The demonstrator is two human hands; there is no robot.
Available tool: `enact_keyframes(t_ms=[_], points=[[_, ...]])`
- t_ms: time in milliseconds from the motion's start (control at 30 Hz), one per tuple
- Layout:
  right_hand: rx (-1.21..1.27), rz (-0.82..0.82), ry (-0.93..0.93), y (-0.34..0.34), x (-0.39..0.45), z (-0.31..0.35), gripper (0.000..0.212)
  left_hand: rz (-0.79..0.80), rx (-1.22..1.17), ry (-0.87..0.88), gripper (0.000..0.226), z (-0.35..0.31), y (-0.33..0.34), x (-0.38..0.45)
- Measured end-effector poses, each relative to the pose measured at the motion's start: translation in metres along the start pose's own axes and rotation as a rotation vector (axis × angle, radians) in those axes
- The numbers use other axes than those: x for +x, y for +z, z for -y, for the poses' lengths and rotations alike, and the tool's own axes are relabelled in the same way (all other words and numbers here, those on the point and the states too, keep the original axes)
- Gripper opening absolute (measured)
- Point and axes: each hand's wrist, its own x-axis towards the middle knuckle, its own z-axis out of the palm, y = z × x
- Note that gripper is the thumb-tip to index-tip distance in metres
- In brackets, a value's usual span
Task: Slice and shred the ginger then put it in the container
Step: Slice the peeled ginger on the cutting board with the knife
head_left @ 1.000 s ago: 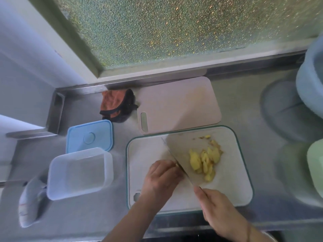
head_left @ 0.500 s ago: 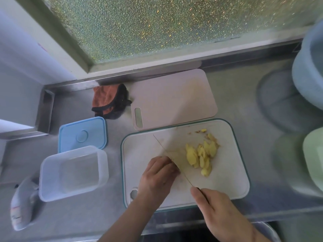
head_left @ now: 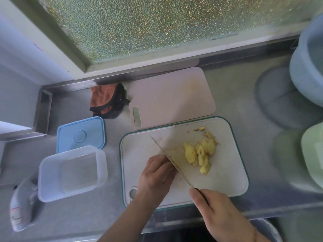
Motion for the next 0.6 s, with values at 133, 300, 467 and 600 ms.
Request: enact_keyframes(t_ms=[133, 300, 467, 600], points=[[-0.005, 0.017, 0.009, -0.001, 0.002, 0.003, 0.066, 0.002, 0.015, 0.002, 0.011, 0.0, 0.001, -0.001], [-0.033, 0.037, 0.028, -0.002, 0.002, 0.004, 0.065, 0.005, 0.026, 0.001, 0.012, 0.0, 0.001, 0.0], [-0.078, 0.071, 0.055, -0.002, 0.003, 0.009, 0.06, 0.022, 0.034, -0.006, 0.015, 0.0, 0.001, 0.002], [-0.096, 0.096, 0.058, -0.004, 0.006, 0.012, 0.059, 0.048, 0.049, -0.022, 0.018, 0.001, 0.0, 0.002]])
